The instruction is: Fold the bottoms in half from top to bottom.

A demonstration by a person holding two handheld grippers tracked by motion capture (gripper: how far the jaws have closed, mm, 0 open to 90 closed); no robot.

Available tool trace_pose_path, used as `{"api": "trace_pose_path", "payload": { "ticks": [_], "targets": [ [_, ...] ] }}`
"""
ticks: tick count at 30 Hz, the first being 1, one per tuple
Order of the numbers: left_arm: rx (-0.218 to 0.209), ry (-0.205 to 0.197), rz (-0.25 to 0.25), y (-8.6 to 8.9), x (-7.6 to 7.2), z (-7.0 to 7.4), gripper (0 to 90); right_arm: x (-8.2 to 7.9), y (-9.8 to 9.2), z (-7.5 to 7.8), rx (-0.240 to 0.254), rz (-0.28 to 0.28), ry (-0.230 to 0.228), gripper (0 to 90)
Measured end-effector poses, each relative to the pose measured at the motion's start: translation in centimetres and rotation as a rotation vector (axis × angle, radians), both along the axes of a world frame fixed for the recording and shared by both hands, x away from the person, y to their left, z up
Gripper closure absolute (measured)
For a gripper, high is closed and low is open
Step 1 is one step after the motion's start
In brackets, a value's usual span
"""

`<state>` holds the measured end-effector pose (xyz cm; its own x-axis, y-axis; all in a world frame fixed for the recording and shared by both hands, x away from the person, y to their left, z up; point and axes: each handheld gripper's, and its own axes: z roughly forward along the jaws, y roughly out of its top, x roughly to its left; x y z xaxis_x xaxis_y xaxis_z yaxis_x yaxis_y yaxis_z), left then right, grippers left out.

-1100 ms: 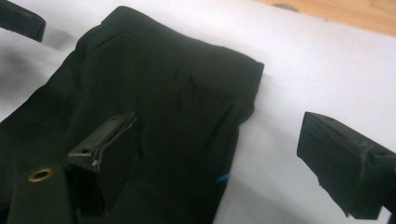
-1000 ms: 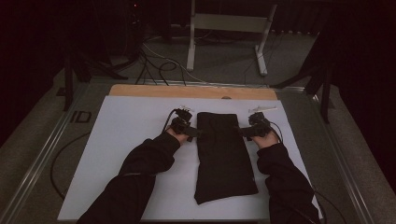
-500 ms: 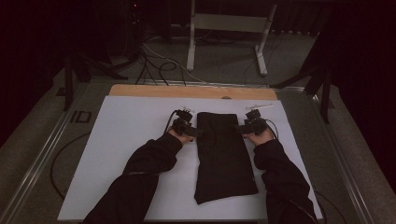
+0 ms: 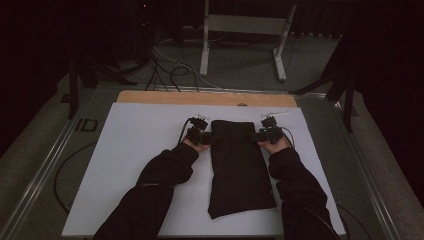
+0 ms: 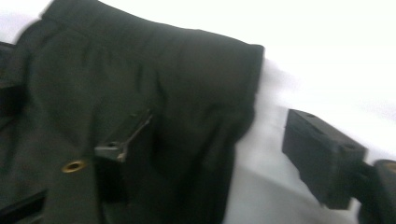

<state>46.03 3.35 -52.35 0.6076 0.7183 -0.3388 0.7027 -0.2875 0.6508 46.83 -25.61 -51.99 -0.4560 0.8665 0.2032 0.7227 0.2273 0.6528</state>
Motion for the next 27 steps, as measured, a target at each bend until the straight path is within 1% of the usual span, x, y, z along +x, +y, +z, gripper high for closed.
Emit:
{"api": "trace_pose_path", "payload": {
  "ticks": [1,2,3,5,7,9,10,12,14,15,16,17,18,20,21,23,25,26,27],
  "targets": [
    [-0.002,0.003,0.008,0.0,0.0,0.0,54.2,0.0,0.1,0.0,0.002,0.004,-0.002,27.4],
    [0.0,0.004,0.009,0.1,0.1,0.0,57.4,-0.1,0.3,-0.1,-0.001,0.009,-0.01,27.4],
    [-0.005,0.005,0.007,0.2,0.1,-0.1,59.7,-0.1,0.4,-0.2,0.007,0.01,-0.015,27.8],
    [-0.022,0.014,-0.003,0.2,0.2,-0.2,64.7,-0.2,0.4,-0.3,0.039,0.01,-0.021,33.8],
    [-0.023,0.016,-0.02,0.1,0.2,-0.3,69.5,-0.2,0.6,-0.3,0.058,0.011,-0.019,36.8],
    [-0.028,0.018,-0.03,-0.1,0.1,-0.4,73.3,-0.2,0.8,-0.3,0.051,0.024,-0.021,40.1],
    [-0.026,0.02,-0.033,-0.2,0.1,-0.4,74.4,-0.2,0.9,-0.3,0.05,0.029,-0.021,42.1],
    [-0.029,0.026,-0.038,-0.2,0.2,-0.4,77.4,-0.2,1.0,-0.3,0.064,0.026,-0.01,47.5],
    [-0.031,0.03,-0.045,-0.2,0.2,-0.4,79.4,-0.2,1.0,-0.4,0.085,0.037,-0.009,51.3],
    [-0.031,0.029,-0.046,-0.2,0.2,-0.4,80.1,-0.2,1.1,-0.4,0.083,0.039,-0.008,54.1],
    [-0.032,0.029,-0.047,-0.2,0.2,-0.4,80.6,-0.2,1.1,-0.4,0.088,0.04,-0.003,56.6],
    [-0.031,0.029,-0.047,-0.2,0.2,-0.4,80.9,-0.1,1.1,-0.4,0.103,0.047,0.008,59.5],
    [-0.03,0.028,-0.047,-0.2,0.2,-0.4,81.1,-0.1,1.2,-0.5,0.106,0.057,0.01,61.7],
    [-0.023,0.026,-0.051,-0.3,0.2,-0.3,82.1,-0.2,1.4,-0.4,0.101,0.094,0.023,68.9],
    [-0.02,0.024,-0.051,-0.3,0.2,-0.3,82.4,-0.3,1.6,-0.4,0.089,0.115,0.022,72.9],
    [-0.017,0.022,-0.052,-0.3,0.1,-0.3,83.6,-0.4,2.0,-0.3,0.048,0.142,0.009,78.8],
    [-0.015,0.019,-0.052,-0.2,0.1,-0.2,84.5,-0.4,1.9,-0.2,0.033,0.135,-0.002,82.0],
    [-0.013,0.014,-0.054,-0.1,0.0,-0.1,85.0,-0.4,1.8,-0.2,0.039,0.127,-0.004,83.1],
    [-0.012,0.01,-0.056,-0.1,0.0,-0.1,85.4,-0.4,1.7,-0.1,0.033,0.119,-0.015,83.8]
  ]
}}
